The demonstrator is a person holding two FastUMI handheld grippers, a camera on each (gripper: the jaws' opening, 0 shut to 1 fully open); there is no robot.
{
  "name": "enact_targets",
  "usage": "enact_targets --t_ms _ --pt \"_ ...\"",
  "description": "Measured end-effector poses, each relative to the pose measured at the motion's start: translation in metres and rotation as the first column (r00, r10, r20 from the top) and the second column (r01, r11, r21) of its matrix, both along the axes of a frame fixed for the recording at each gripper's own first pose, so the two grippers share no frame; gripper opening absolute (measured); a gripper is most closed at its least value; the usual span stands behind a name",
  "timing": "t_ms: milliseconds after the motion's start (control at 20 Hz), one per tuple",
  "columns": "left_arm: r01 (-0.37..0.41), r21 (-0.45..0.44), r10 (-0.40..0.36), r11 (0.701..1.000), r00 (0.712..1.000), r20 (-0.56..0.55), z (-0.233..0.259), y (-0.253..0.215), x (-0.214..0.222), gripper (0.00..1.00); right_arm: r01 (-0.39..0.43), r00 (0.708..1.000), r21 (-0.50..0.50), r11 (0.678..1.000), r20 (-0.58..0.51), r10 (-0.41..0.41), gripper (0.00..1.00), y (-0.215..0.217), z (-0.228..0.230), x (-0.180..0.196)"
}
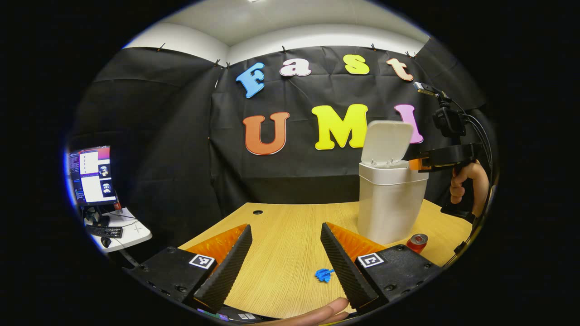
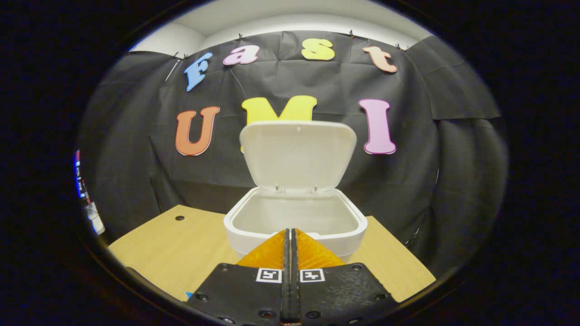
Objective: Press the lid of the desktop garbage bin to open it, pick up the crumpled paper on the desktop and throw it into the bin, then pick up the pop can on the desktop and drop it into the bin, and finally close the garbage bin lid.
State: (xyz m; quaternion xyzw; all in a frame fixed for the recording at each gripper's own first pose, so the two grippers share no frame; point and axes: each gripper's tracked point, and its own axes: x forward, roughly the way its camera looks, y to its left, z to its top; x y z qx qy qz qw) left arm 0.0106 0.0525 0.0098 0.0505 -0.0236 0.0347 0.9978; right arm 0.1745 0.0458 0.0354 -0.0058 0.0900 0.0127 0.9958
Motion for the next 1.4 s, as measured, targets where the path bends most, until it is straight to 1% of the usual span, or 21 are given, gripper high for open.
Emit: enact_targets --t_ms 150,300,400,550,750,850,1000,1100,1150,1200,1250,1300,1350,1400 --pt "-0.001 -0.004 0.001 1.0 1.0 -0.004 -0.002 0.002 0.003 0.98 -0.009 0.998 -0.003 1.0 0.062 0.01 0.0 -0.001 0.009 -0.014" --pt "-0.001 -0.018 0.001 1.0 1.0 -0.017 -0.005 0.003 0.006 0.98 -0.039 0.997 0.022 0.999 0.066 0.038 0.0 0.004 0.008 -0.035" --pt "0.013 -0.023 -0.013 1.0 1.0 -0.019 -0.005 -0.001 0.006 0.98 -0.063 0.996 0.031 0.998 0.065 0.061 0.0 0.008 0.006 -0.048" --pt "0.035 -0.024 -0.035 0.999 0.999 -0.023 -0.007 -0.007 0.008 0.98 -0.069 0.995 0.035 0.997 0.068 0.067 0.0 0.007 0.0 -0.065" --pt "0.035 -0.015 -0.035 0.999 0.999 -0.038 -0.012 -0.008 0.011 0.98 -0.067 0.995 0.059 0.996 0.077 0.062 0.0 0.003 -0.007 -0.091" --pt "0.037 -0.017 -0.038 0.999 0.998 -0.056 -0.017 -0.01 0.014 0.98 -0.056 0.996 0.059 0.997 0.067 0.052 0.0 0.002 -0.015 -0.101" --pt "0.051 -0.036 -0.054 0.998 0.994 -0.096 -0.029 -0.018 0.022 0.98 -0.046 0.995 0.035 0.998 0.094 0.042 0.0 -0.003 -0.019 -0.114" --pt "0.052 -0.041 -0.057 0.998 0.988 -0.14 -0.042 -0.024 0.029 0.98 -0.071 0.994 0.048 0.996 0.09 0.066 0.0 0.0 -0.028 -0.124" --pt "0.05 -0.033 -0.055 0.998 0.985 -0.162 -0.048 -0.027 0.032 0.98 -0.08 0.993 0.055 0.995 0.088 0.075 0.05 0.0 -0.032 -0.128" --pt "0.06 -0.027 -0.064 0.998 0.981 -0.181 -0.054 -0.031 0.035 0.98 -0.069 0.994 0.051 0.996 0.088 0.064 0.29 -0.008 -0.036 -0.13" --pt "0.058 -0.023 -0.062 0.998 0.977 -0.204 -0.061 -0.034 0.039 0.98 -0.052 0.995 0.043 0.998 0.088 0.048 0.31 -0.014 -0.04 -0.132" --pt "0.064 -0.023 -0.068 0.998 0.972 -0.225 -0.068 -0.036 0.044 0.98 -0.049 0.995 0.037 0.998 0.087 0.046 0.31 -0.017 -0.044 -0.134" --pt "0.068 -0.027 -0.073 0.997 0.967 -0.246 -0.076 -0.039 0.049 0.98 -0.053 0.995 0.038 0.998 0.082 0.049 0.35 -0.018 -0.048 -0.138" --pt "0.061 -0.034 -0.068 0.998 0.959 -0.274 -0.085 -0.038 0.054 0.98 -0.054 0.996 0.042 0.998 0.077 0.051 0.45 -0.02 -0.054 -0.14"
